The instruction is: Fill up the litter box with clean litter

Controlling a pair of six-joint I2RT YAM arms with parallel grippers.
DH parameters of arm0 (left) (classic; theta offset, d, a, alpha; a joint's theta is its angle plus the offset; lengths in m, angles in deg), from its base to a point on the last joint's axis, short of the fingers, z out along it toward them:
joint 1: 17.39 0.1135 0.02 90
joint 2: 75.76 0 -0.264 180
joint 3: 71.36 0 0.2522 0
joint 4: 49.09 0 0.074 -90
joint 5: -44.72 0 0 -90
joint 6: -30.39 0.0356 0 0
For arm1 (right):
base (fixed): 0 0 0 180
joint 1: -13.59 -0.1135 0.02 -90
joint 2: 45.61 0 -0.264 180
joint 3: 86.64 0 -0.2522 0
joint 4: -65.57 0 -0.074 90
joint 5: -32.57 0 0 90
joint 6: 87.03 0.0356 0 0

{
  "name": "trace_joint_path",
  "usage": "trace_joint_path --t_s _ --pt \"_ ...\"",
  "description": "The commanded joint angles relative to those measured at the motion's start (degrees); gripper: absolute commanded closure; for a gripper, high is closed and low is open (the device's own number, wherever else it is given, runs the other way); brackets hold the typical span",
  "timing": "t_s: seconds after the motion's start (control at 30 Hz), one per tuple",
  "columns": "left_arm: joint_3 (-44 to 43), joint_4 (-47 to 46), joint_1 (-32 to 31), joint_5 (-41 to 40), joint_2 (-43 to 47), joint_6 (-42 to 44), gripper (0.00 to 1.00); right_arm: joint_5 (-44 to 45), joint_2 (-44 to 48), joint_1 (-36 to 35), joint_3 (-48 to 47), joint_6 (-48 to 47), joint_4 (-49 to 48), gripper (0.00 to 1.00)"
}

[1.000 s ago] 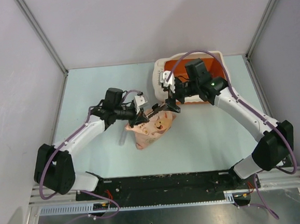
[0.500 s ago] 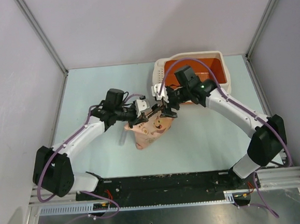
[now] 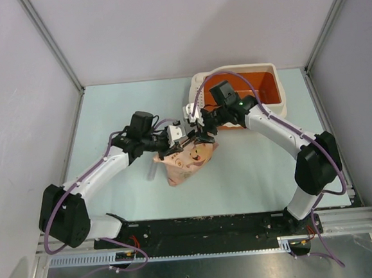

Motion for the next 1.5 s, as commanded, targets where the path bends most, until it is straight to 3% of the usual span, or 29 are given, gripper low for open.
trace_joint_path --t_s 0.0,0.2,0.43,0.67,0.93,1.03,1.3,1.4,1.47 --pt "-0.7 -3.0 -0.7 4.9 4.7 2.0 1.0 -3.7 -0.3 0.0 -4.4 -3.3 0.3 0.32" --pt "-0.8 -3.0 -0.6 4.5 4.2 2.3 1.0 -5.1 -3.2 0.0 -8.4 -6.0 6.5 0.47" --pt "-1.2 -3.0 -0.6 4.4 3.3 2.9 1.0 -4.7 -4.0 0.0 -9.2 -7.6 7.8 0.52" --pt "-1.8 -3.0 -0.6 4.0 2.7 3.5 1.0 -5.2 -4.9 0.1 -11.4 -8.3 10.5 0.73" --pt "-1.8 -3.1 -0.6 3.9 2.4 4.1 1.0 -5.7 -4.8 -0.1 -12.2 -8.5 11.8 0.71" --pt "-1.8 -3.1 -0.6 3.8 2.5 4.3 1.0 -4.9 -4.6 -0.5 -12.0 -8.2 11.5 0.61" --pt "-1.6 -3.2 -0.6 3.6 2.5 4.3 1.0 -5.3 -4.3 -0.9 -11.9 -8.0 10.7 0.64" --pt "-1.6 -3.2 -0.6 3.3 2.5 4.3 1.0 -5.7 -4.0 -0.8 -11.7 -8.0 10.1 0.7" --pt "-1.7 -3.0 -0.6 3.2 2.4 4.3 1.0 -5.9 -4.2 -0.9 -12.2 -8.2 10.8 0.87"
